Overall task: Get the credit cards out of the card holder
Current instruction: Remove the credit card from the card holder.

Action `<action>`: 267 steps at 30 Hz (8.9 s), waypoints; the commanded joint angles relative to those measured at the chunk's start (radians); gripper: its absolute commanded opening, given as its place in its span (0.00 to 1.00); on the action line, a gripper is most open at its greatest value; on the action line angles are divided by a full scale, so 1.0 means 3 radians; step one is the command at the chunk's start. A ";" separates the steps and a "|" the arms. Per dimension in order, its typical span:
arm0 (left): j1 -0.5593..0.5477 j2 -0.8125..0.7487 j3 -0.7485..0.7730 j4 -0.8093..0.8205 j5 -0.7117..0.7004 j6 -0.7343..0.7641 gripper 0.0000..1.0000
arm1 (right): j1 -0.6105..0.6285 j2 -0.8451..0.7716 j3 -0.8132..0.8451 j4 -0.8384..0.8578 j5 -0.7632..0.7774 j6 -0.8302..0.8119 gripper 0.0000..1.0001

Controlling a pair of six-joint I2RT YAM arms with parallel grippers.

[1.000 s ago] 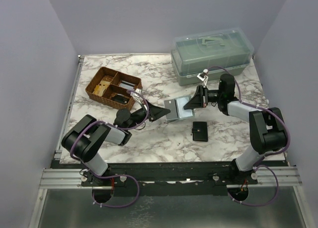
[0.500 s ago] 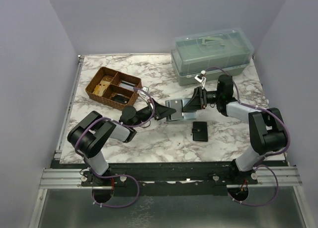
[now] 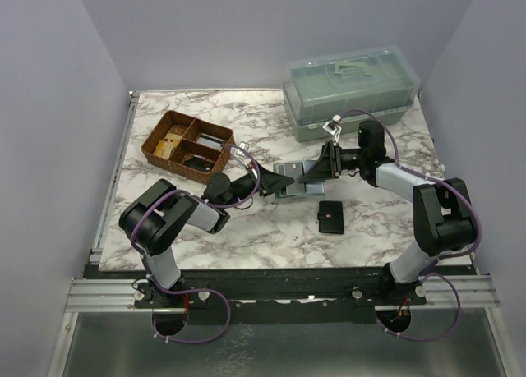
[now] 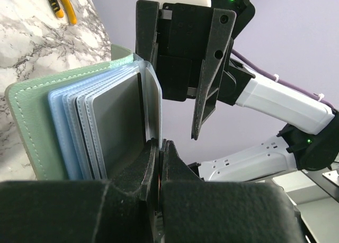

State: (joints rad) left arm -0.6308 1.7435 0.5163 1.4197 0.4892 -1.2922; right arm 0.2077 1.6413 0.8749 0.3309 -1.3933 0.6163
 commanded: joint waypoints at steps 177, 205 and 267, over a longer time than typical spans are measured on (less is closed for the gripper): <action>-0.0034 0.0167 0.0317 0.0783 0.0246 -0.0360 0.00 | -0.0227 0.0111 -0.0270 0.1106 -0.0228 0.0867 0.27; -0.0296 0.0476 0.0631 0.0779 0.0175 -0.0340 0.00 | -0.0239 0.0117 -0.0277 0.1004 -0.0096 0.0910 0.44; 0.0073 0.0231 0.0007 0.0452 0.0056 0.0115 0.87 | -0.0360 0.0100 -0.0467 0.1975 -0.0278 0.1566 0.00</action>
State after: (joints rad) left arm -0.6044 1.7592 0.4789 1.4036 0.4633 -1.1957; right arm 0.1009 1.6756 0.7425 0.8780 -1.4517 1.0744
